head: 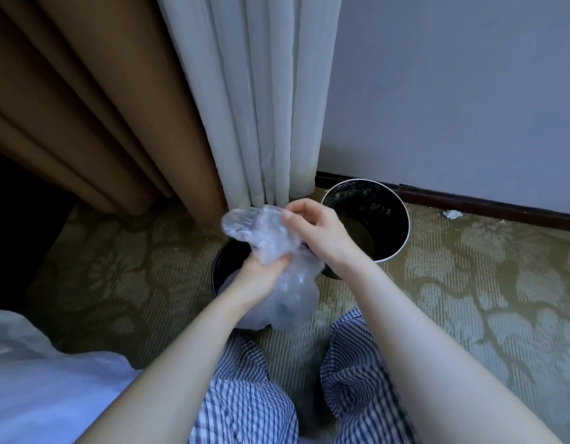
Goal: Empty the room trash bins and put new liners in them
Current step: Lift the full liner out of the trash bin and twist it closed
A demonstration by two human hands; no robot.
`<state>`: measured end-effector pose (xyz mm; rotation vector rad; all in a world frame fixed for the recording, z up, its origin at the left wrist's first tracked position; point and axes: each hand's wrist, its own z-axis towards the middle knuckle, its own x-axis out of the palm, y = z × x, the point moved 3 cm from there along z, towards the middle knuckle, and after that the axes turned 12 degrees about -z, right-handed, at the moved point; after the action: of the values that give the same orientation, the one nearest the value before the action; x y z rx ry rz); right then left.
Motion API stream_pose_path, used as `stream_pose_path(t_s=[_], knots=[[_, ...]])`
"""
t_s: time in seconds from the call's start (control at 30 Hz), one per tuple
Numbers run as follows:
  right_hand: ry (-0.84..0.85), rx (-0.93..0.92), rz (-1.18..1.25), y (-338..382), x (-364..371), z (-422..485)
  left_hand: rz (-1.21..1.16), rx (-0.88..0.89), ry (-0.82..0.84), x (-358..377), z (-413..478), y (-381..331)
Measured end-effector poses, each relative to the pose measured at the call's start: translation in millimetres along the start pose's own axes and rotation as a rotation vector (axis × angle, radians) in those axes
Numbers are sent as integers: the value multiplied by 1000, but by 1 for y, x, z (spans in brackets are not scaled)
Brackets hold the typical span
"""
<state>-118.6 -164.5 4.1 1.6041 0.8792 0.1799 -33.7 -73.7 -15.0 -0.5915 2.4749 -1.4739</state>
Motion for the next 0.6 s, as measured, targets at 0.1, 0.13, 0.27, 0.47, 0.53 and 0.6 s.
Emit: stream_pose_path(t_s=[0.1, 0.13, 0.27, 0.47, 0.53, 0.6], knots=[[327, 76, 73, -12, -2, -3, -98, 27, -190, -14, 4, -5], [426, 100, 41, -18, 1, -5, -162, 31, -207, -17, 4, -7], [646, 50, -147, -32, 34, -13, -389, 56, -197, -21, -1, -19], [352, -55, -63, -19, 63, -12, -481, 137, -163, -24, -7, -29], [274, -42, -34, -21, 60, -12, -504, 198, -137, -30, -9, -31], [180, -38, -76, -24, 54, -8, -392, 286, -59, -39, -9, -30]])
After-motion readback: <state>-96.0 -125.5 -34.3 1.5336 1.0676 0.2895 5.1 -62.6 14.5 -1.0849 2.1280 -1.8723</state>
